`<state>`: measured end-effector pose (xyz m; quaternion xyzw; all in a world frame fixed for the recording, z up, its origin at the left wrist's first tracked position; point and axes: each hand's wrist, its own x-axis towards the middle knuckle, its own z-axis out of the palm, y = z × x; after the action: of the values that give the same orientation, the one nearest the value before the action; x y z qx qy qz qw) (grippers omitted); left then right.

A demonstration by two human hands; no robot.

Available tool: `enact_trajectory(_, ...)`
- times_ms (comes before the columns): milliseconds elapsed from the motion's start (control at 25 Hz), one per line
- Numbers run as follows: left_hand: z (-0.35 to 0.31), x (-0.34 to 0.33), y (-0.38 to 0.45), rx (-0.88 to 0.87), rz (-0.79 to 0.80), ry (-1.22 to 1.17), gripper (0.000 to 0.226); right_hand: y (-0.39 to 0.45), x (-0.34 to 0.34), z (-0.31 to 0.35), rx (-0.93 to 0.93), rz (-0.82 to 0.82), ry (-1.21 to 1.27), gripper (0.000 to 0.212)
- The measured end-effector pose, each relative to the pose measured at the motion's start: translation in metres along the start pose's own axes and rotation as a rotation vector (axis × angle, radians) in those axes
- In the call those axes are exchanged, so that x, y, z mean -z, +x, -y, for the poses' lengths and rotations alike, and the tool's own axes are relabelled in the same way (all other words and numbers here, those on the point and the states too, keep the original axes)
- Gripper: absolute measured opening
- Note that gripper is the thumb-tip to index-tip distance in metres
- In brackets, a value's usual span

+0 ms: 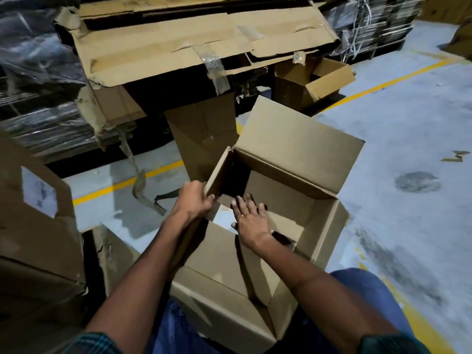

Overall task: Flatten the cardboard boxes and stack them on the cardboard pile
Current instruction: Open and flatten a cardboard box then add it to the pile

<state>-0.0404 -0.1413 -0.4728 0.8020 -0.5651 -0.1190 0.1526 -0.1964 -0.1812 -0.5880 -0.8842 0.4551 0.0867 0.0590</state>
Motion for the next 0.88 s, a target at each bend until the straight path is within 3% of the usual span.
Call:
enact_trajectory(160,-0.006,0.005,-0.002,-0.016,-0.016,-0.021,0.046,0.001,-0.007,-0.023,-0.180,0.240,0.194,0.060)
enact_trajectory(280,-0.008,0.006,0.000,0.007,-0.059,-0.008,0.042,-0.012,0.020,-0.020,-0.189,0.124,0.265,0.056)
enact_trajectory(440,0.002,0.003,0.003,0.072,-0.062,0.022,0.016,-0.043,0.068,0.011,-0.062,-0.083,0.386,0.033)
enact_trajectory(560,0.007,0.004,0.003,0.105,-0.052,0.038,0.021,-0.059,0.073,0.026,-0.017,-0.089,0.372,0.033)
enact_trajectory(680,0.003,0.007,0.003,0.106,-0.034,0.043,0.022,-0.068,0.062,0.044,0.047,0.022,0.320,0.030)
enact_trajectory(760,0.001,0.008,0.003,0.095,-0.009,0.047,0.022,-0.072,0.044,0.055,0.101,0.174,0.282,0.043)
enact_trajectory(880,0.000,0.008,0.004,0.030,0.044,0.052,0.015,-0.066,0.000,0.060,0.168,0.318,0.241,0.080)
